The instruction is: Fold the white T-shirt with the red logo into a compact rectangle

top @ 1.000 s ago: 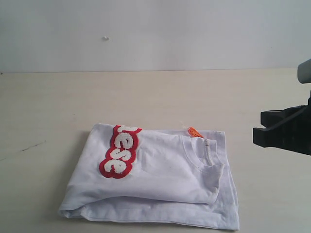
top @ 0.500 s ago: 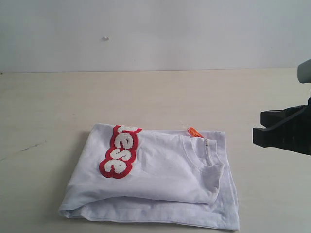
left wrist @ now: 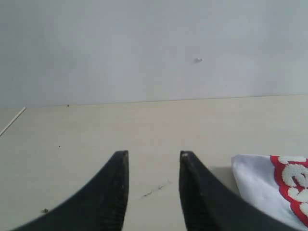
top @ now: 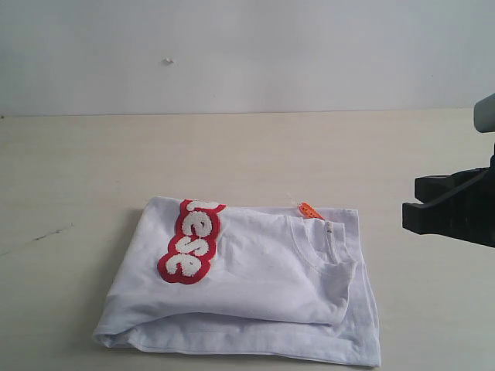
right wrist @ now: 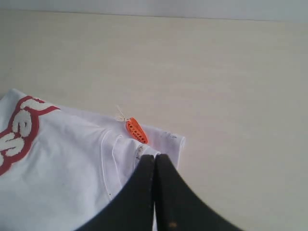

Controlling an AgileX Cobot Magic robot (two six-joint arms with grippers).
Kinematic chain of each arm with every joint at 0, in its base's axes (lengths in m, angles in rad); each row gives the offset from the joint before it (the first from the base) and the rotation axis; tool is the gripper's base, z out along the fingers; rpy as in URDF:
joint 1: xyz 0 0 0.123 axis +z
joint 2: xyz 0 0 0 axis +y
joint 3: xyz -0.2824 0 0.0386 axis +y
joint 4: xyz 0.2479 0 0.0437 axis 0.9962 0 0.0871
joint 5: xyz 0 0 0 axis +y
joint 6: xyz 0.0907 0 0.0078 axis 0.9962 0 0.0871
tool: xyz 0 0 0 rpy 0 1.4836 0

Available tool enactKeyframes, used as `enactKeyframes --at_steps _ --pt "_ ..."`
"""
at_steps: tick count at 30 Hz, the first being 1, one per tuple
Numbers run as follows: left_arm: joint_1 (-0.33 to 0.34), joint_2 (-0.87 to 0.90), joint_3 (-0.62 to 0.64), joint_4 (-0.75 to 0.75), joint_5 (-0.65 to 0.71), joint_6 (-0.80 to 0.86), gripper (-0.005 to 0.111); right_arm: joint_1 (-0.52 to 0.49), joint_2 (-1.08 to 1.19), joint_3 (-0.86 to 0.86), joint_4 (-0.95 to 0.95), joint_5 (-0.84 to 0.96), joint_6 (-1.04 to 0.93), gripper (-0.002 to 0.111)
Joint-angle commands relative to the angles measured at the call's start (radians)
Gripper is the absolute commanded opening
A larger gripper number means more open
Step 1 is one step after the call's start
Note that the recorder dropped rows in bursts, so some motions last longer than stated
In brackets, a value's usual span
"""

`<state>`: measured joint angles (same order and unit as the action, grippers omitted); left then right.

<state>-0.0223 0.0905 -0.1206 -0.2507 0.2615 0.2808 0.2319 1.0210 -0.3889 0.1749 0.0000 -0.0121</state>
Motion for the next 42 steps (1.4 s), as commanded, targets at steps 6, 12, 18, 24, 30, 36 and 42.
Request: enactKeyframes --at_steps 6,12,18,24,30,36,42 --pt "0.003 -0.037 0.028 -0.014 0.023 0.003 0.036 0.001 -0.008 0.004 0.001 -0.008 -0.001 0.000" --pt "0.003 -0.090 0.089 0.147 0.052 -0.214 0.036 0.001 -0.008 0.004 0.001 -0.008 -0.001 0.000" --pt "0.003 -0.090 0.121 0.266 0.049 -0.263 0.036 0.001 -0.008 0.004 0.001 -0.010 -0.001 0.000" --pt "0.003 -0.090 0.121 0.277 0.095 -0.265 0.036 0.001 -0.008 0.004 0.001 -0.010 -0.001 0.000" --pt "0.003 -0.090 0.121 0.270 0.097 -0.290 0.036 0.001 -0.008 0.004 0.001 -0.010 -0.001 0.000" --pt "0.001 -0.090 0.121 0.262 0.096 -0.288 0.036 0.001 -0.008 0.004 0.001 -0.010 -0.001 0.000" --pt "0.001 -0.090 0.121 0.264 0.096 -0.281 0.036 0.001 -0.008 0.004 0.001 -0.010 -0.001 0.000"
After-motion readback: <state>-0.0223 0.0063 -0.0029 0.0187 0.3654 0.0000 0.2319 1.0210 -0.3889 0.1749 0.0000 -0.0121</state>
